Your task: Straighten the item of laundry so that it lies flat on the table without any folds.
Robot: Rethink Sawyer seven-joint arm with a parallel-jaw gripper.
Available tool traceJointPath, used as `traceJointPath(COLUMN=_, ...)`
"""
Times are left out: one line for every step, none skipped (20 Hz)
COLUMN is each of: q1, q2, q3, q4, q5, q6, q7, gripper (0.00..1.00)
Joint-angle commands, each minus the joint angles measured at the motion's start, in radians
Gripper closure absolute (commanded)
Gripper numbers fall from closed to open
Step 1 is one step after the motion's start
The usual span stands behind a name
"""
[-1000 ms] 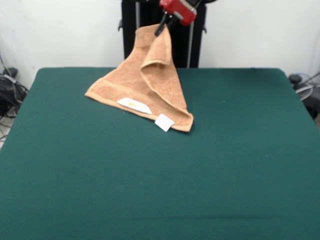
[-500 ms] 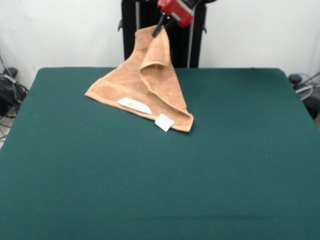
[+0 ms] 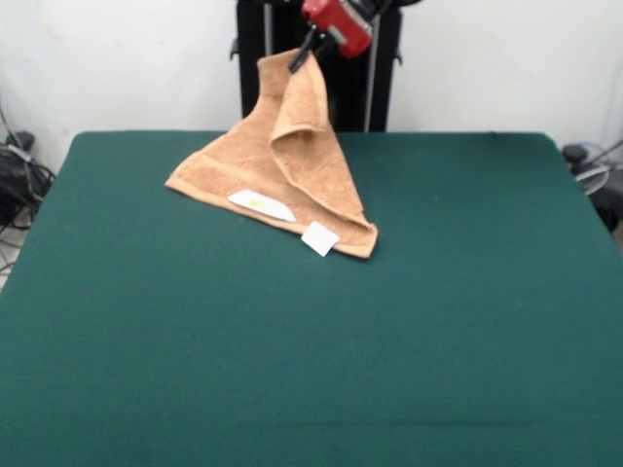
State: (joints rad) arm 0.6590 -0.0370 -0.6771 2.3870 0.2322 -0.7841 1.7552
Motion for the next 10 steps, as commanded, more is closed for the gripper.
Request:
traceJointPath(q1=0.042, q2=0.111, q3=0.121, q4=-0.051, q5=0.137, q6=-0.041, q7=0.229, gripper=1.0)
traceJointPath(q1=0.052, q2=0.12, q3=0.128, q4=-0.054, q5=0.157, q6=-0.037, q7=0.229, gripper=1.0)
traceJointPath(q1=0.058, q2=0.123, q3=0.129, q4=-0.055, q5=0.169, q6=-0.032, q7=0.226, gripper=1.0)
traceJointPath(q1=0.065, q2=0.125, q3=0.129, q4=-0.055, q5=0.181, q6=-0.027, q7=0.223, gripper=1.0)
traceJointPath(q1=0.072, q2=0.125, q3=0.129, q4=-0.056, q5=0.192, q6=-0.021, q7=0.218, gripper=1.0)
traceJointPath(q1=0.081, q2=0.133, q3=0.132, q4=-0.06, q5=0.207, q6=-0.016, q7=0.215, gripper=1.0)
traceJointPath(q1=0.087, q2=0.137, q3=0.135, q4=-0.062, q5=0.217, q6=-0.015, q7=0.215, gripper=1.0)
traceJointPath(q1=0.093, q2=0.142, q3=0.138, q4=-0.064, q5=0.226, q6=-0.015, q7=0.215, gripper=1.0)
traceJointPath(q1=0.094, q2=0.144, q3=0.139, q4=-0.066, q5=0.229, q6=-0.016, q7=0.217, gripper=1.0)
traceJointPath(q1=0.099, q2=0.146, q3=0.142, q4=-0.066, q5=0.235, q6=-0.016, q7=0.219, gripper=1.0)
